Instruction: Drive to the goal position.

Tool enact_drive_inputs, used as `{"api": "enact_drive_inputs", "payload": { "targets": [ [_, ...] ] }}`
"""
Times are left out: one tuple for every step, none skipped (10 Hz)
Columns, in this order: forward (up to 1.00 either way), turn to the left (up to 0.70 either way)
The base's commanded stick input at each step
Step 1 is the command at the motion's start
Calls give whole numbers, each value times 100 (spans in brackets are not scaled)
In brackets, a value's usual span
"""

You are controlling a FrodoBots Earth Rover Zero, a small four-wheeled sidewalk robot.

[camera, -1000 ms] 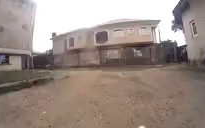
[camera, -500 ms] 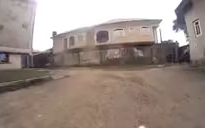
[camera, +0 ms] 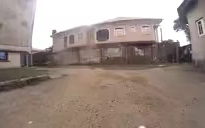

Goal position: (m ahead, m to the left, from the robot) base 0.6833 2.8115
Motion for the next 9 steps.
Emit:
{"api": "enact_drive_inputs", "payload": {
  "targets": [
    [30,0],
    [30,0],
    [30,0],
    [30,0],
    [30,0],
    [30,0],
    [30,0],
    [30,0],
    [30,0]
  ]
}}
